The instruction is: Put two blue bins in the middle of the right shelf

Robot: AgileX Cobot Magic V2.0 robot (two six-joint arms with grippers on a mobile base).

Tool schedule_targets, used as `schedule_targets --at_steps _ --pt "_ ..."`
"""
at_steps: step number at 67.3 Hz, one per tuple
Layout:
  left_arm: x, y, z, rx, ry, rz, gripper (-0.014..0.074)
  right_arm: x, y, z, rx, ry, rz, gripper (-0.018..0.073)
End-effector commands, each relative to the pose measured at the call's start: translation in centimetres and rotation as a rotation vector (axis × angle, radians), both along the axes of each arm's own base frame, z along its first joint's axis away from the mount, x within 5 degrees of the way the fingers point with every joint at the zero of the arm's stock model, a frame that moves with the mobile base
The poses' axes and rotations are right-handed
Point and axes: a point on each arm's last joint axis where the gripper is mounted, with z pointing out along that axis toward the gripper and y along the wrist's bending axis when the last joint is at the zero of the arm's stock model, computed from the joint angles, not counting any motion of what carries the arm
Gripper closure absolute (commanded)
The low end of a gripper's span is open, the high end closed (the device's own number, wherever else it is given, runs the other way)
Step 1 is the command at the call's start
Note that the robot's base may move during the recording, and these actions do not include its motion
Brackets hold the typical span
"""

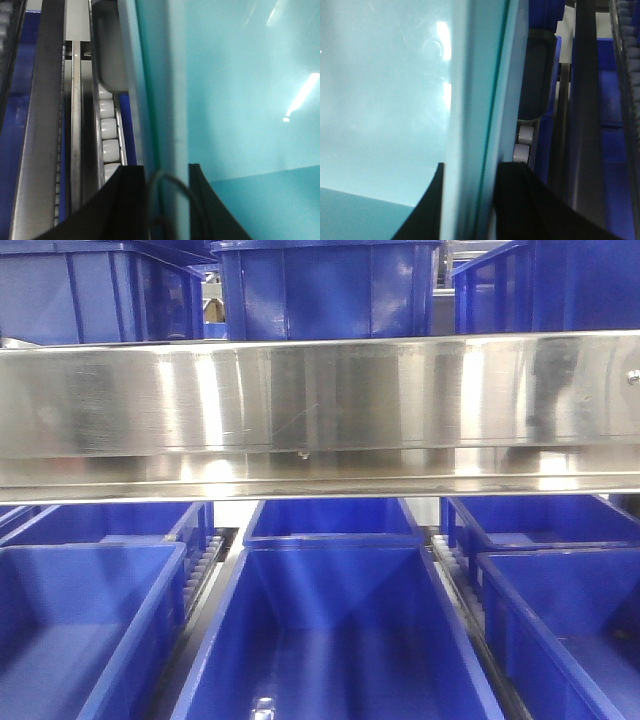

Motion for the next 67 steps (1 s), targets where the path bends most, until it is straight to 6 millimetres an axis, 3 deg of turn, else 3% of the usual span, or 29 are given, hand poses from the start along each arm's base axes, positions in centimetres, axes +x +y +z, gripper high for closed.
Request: schedule_targets --at_steps 1,67 --pt "-0.32 0.2 1.46 -0.032 -0.094 -0.007 0.0707 -0.54 -0.29 1.99 0.053 -0.109 -0.009 0.0713" --pt "-0.32 0.2 1.46 -0.032 -0.094 -0.007 0.0707 -0.33 -0.26 2.39 0.071 -0.154 -0.015 0.0713"
